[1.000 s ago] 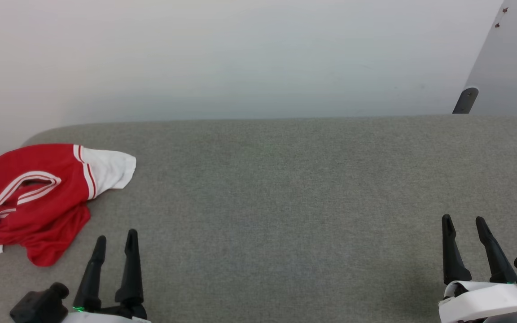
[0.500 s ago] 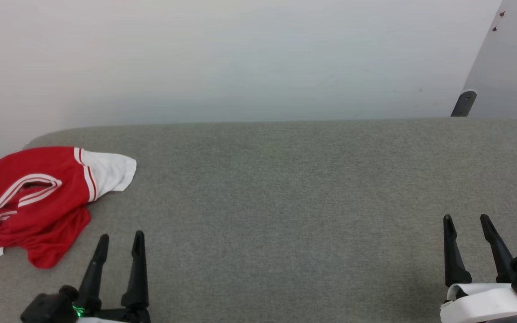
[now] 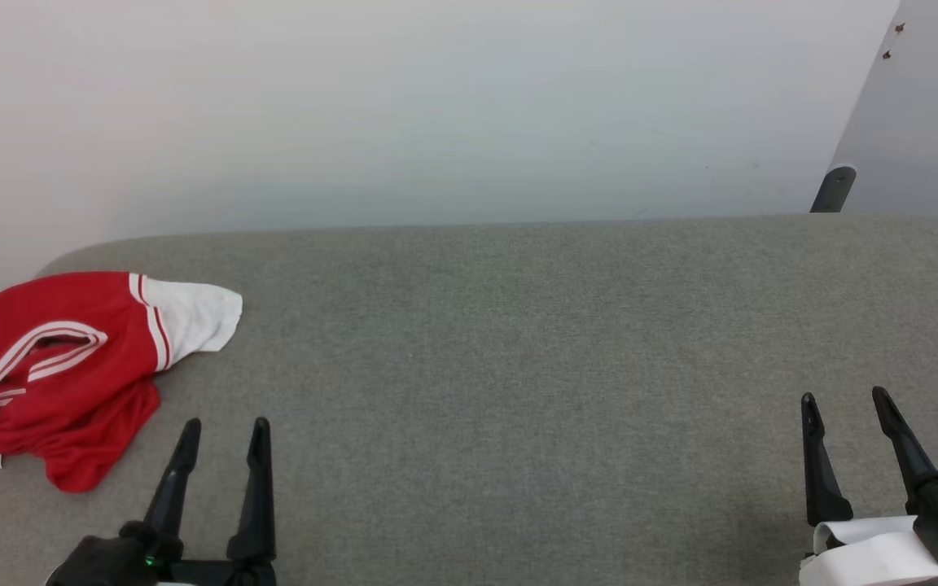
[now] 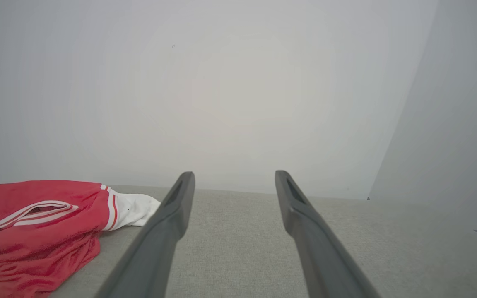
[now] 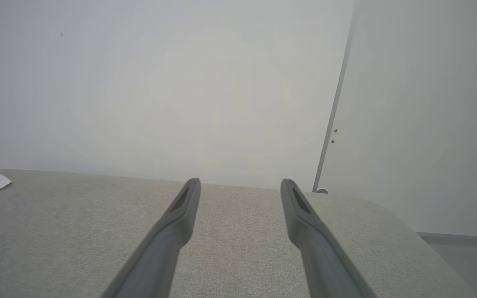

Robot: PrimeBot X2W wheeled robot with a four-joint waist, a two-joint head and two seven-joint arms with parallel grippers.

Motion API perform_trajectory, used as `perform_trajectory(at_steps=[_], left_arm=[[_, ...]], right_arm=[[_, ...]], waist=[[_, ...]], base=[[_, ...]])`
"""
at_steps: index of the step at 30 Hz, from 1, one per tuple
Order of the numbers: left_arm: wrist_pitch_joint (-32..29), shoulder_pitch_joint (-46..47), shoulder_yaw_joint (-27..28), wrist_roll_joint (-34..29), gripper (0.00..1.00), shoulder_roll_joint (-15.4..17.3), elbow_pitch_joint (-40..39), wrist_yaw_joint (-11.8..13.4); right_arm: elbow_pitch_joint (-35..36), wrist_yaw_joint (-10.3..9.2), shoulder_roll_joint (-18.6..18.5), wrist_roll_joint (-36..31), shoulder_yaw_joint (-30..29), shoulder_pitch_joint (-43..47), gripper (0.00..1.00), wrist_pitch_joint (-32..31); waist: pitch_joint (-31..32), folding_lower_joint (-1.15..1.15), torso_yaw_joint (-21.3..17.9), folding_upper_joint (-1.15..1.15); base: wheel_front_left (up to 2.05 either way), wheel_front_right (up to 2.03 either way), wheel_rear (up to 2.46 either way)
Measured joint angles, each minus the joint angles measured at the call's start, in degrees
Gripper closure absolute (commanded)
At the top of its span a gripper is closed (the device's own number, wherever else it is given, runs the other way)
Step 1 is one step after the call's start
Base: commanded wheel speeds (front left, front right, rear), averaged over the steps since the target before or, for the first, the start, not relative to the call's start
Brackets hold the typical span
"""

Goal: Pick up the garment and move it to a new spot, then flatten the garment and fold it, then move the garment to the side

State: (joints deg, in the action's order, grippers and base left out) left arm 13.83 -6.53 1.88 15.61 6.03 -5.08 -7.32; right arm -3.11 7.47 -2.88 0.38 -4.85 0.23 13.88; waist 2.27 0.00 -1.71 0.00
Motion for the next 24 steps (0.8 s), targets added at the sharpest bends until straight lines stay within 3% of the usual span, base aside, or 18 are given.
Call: perform_trajectory(at_steps=[12,24], left_arm=[[1.26,-0.51,-1.24,-4.09,0.00,1.03,-0.86,-0.01],[1.26,-0.53,-1.66,-3.48,0.00,1.42,0.69,-0.01]], right_arm=[[1.26,0.00,-0.02,-5.58,-0.27,0.47,0.00,1.11],[1.71,0.00,-0.02,-5.76,-0.21,0.71,0.00,1.22]], waist=[[0.44,0.00,-0.01,0.00],[0.66,0.00,0.02,0.00]], base=[[0.00,0.00,0.00],[0.00,0.00,0.00]])
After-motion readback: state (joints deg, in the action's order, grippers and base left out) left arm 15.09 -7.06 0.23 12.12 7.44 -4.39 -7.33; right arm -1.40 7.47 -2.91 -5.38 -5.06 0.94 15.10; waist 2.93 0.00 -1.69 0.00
